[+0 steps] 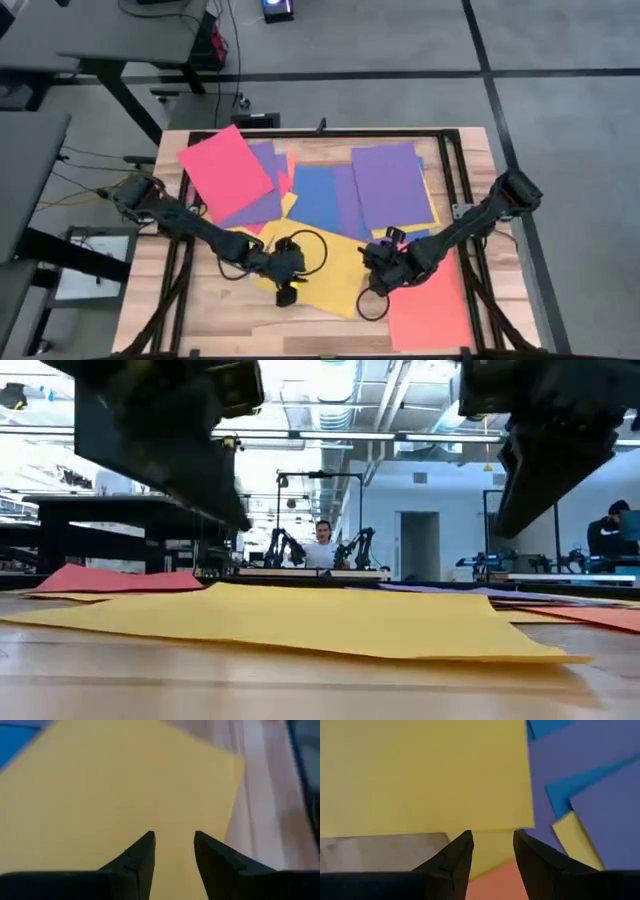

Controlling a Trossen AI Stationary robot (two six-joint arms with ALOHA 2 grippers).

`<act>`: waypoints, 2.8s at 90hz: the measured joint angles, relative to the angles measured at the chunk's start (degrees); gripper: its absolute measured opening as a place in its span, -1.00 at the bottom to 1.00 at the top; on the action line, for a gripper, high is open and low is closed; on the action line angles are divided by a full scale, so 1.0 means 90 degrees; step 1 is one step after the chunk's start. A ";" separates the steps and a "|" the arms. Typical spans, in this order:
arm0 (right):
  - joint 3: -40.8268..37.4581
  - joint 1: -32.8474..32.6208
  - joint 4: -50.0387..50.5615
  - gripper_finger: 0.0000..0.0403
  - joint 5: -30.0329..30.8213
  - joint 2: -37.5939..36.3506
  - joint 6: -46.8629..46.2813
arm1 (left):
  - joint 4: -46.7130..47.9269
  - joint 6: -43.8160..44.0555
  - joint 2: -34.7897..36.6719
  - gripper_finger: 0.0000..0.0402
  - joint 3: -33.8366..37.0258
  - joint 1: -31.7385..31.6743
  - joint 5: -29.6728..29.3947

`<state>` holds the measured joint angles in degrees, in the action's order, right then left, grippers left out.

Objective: Organize paper
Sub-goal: Put the yellow paper to the bottom center of the table

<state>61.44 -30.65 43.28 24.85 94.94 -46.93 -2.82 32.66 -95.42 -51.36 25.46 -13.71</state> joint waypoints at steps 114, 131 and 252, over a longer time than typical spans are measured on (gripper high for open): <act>-0.1435 0.2722 -0.1514 -0.32 -0.1013 -0.0747 0.3056 | -0.2308 0.1692 -0.1867 -0.41 -0.0026 0.0466 -0.0708; -0.1451 0.2760 -0.2145 -0.32 -0.0981 -0.0445 0.4129 | -0.2276 0.1661 -0.1865 -0.41 -0.0026 0.0398 -0.0744; -0.1201 0.2451 -0.2123 -0.32 -0.1396 -0.0605 0.3761 | -0.2108 0.3052 -0.1881 -0.41 -0.0050 0.0818 -0.0839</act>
<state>50.63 -8.59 24.17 12.29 89.49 -13.08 -21.80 60.14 -112.35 -51.81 32.82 -21.26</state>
